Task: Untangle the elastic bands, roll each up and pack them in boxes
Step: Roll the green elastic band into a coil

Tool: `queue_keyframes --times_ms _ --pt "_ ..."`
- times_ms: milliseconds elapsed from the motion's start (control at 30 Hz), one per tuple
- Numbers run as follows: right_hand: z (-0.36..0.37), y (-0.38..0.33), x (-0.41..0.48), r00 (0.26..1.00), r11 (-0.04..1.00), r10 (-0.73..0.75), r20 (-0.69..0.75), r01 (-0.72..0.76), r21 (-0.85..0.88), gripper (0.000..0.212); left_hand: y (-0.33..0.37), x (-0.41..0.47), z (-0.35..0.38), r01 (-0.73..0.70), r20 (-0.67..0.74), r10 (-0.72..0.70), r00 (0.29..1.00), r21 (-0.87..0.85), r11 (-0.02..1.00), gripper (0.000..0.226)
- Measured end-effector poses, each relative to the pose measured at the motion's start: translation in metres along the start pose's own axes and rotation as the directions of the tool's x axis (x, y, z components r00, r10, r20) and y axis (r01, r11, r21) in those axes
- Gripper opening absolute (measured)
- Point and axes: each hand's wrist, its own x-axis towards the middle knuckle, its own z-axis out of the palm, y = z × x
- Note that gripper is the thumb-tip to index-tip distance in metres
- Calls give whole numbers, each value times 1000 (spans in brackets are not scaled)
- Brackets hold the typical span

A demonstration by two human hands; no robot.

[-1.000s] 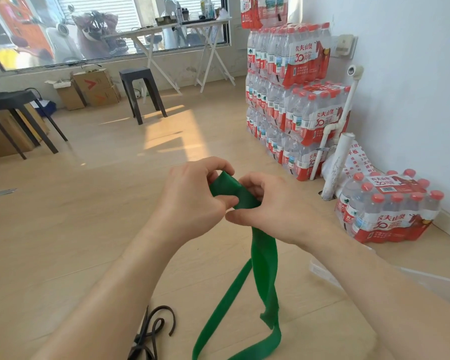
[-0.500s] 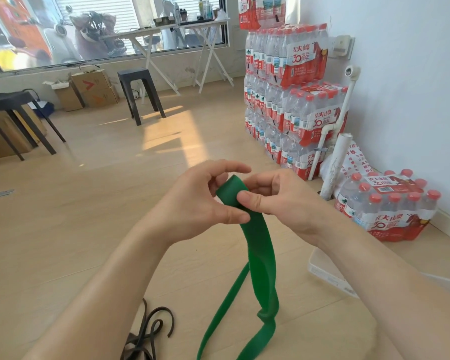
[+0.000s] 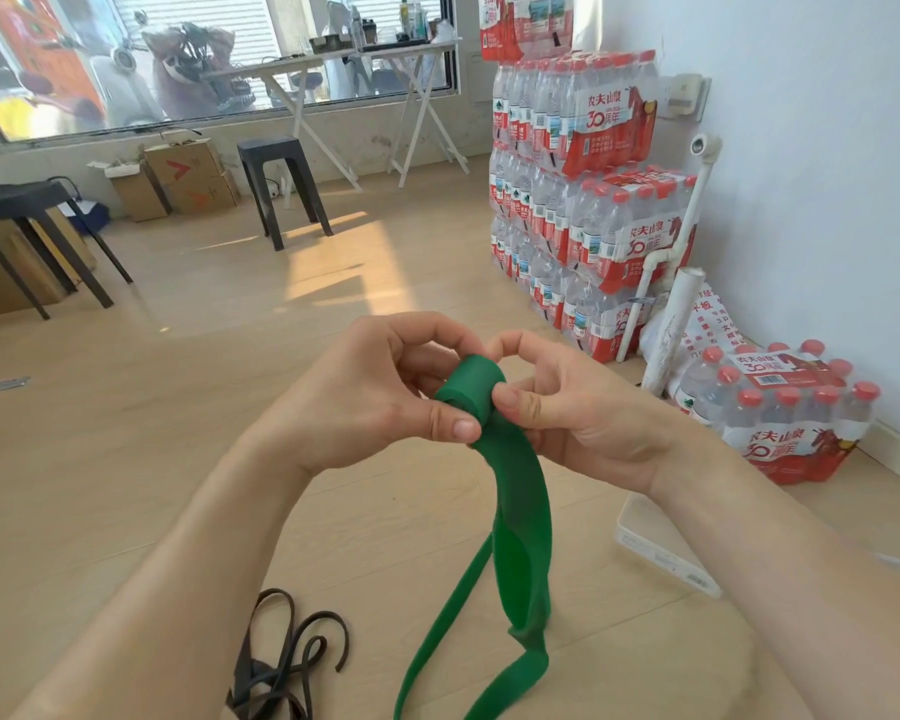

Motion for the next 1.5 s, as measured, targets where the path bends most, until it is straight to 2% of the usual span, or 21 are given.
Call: queue_keyframes --times_ms 67,133,167,200,267,367,533,733,833,967,1067,1133,1167,1233,1300,1367,1433,1500 --pt "3 -3 -3 1000 996 27 0 -27 -87 58 1 0 1 8 -52 -8 999 1 1000 47" --pt "15 -8 -7 997 920 59 -57 -77 -385 56 0 0 1 28 -94 -25 995 38 999 43" --pt "22 -8 -7 992 830 36 -118 -95 -550 61 -1 0 1 41 -115 -34 993 57 998 42" --pt "28 -6 -7 983 730 -38 -178 -95 -677 64 -2 1 0 55 -144 -44 989 72 996 41" --pt "36 0 -6 940 590 -247 -235 -47 -806 59 -5 1 -4 77 -203 -58 977 86 993 39" --pt "34 2 -7 898 480 -383 -216 -6 -877 54 -6 2 -8 96 -245 -69 967 98 991 39" --pt "30 0 -10 900 297 -429 -76 61 -953 53 -6 2 -10 136 -215 -94 972 186 973 42" --pt "18 7 -2 851 72 -513 115 176 -982 49 -8 2 -11 163 -132 -124 983 345 924 36" --pt "17 13 1 854 26 -489 178 219 -975 48 -8 2 -11 176 -80 -157 984 389 904 31" --pt "22 14 3 864 96 -462 201 273 -957 48 -13 2 -15 190 -32 -191 981 332 924 25" --pt "19 10 3 862 206 -493 120 249 -946 41 -16 1 -13 179 15 -189 982 254 951 28" --pt "14 7 2 856 351 -517 -2 210 -913 36 -21 1 -7 124 34 -142 989 317 940 55" --pt "12 5 1 858 456 -508 -71 199 -867 32 -22 1 -2 89 -12 -90 996 358 930 70" --pt "9 3 1 872 643 -451 -191 169 -747 24 -24 3 11 4 -156 68 985 424 906 79" --pt "7 2 2 877 752 -400 -265 149 -643 20 -25 5 19 -52 -219 195 956 528 847 72" --pt "7 1 3 882 828 -361 -302 154 -539 17 -27 7 21 -111 -168 301 939 680 725 62" --pt "6 -1 2 900 878 -312 -306 149 -456 17 -29 8 18 -179 -131 409 903 752 634 49" --pt "4 -2 0 924 900 -259 -283 125 -418 20 -27 7 17 -212 -119 468 876 776 594 39"
